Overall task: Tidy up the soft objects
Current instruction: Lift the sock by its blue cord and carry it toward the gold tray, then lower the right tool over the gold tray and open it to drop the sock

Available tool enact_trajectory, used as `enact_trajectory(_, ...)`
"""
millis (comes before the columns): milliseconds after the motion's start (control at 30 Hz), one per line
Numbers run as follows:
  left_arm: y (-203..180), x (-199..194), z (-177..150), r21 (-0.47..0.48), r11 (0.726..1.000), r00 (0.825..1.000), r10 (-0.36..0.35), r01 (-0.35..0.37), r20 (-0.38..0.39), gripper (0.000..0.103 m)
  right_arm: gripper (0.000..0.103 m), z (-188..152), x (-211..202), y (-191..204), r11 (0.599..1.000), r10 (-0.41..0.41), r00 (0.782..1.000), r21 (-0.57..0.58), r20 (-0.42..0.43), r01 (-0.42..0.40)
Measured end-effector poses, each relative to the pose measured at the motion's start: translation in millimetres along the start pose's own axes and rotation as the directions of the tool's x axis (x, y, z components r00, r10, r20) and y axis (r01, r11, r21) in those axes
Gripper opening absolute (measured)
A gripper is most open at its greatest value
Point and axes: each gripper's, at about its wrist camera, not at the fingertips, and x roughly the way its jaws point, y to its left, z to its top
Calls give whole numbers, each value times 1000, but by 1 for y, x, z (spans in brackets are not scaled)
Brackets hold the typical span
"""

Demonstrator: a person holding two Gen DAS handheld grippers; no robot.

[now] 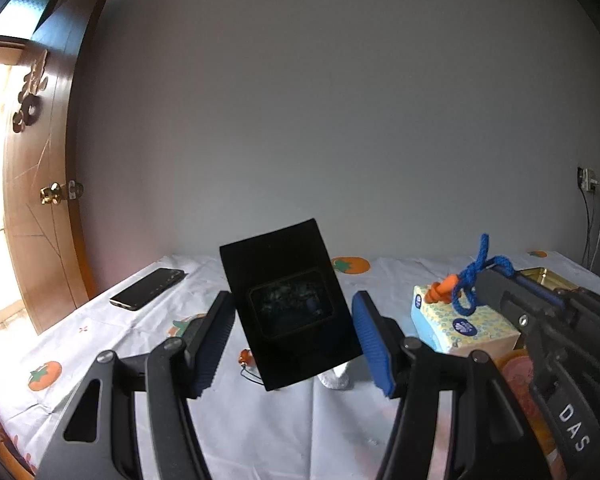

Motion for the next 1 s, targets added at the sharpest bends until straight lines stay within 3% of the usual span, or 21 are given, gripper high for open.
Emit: enact_trajectory(1000,-47,8,1,43,997,997,-70,71,-37,60,5,1,-25,-35,997,-63,997,39,40,61)
